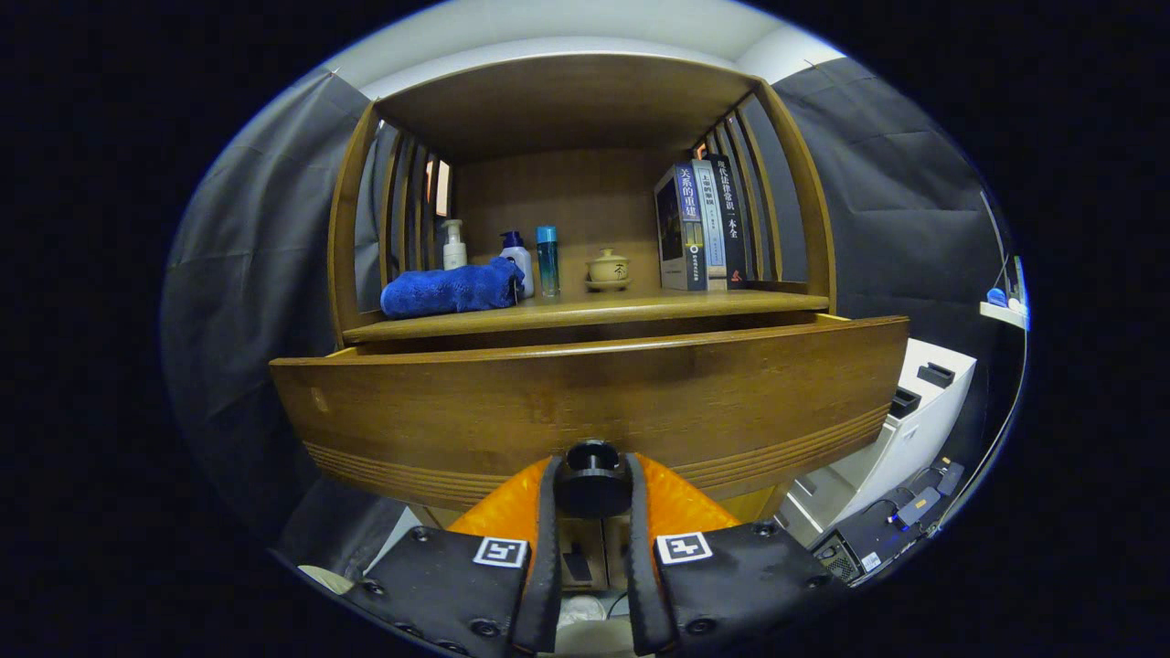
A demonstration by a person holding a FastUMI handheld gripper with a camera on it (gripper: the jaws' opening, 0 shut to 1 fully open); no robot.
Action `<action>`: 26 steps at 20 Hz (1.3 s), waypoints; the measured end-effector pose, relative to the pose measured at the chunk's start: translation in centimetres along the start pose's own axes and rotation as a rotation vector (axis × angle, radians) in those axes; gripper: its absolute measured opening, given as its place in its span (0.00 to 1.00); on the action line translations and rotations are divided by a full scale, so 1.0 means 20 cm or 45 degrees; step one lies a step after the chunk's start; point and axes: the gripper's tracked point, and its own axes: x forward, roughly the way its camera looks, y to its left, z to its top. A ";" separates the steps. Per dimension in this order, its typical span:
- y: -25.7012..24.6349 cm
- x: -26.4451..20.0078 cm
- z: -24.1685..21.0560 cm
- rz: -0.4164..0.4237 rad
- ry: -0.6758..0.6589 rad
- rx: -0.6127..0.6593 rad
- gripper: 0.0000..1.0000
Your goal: Pull open the drawer, take out the items inside it, and place them on the countertop above the cabinet.
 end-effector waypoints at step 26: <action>0.00 -0.27 -0.06 -0.015 0.021 -0.022 0.38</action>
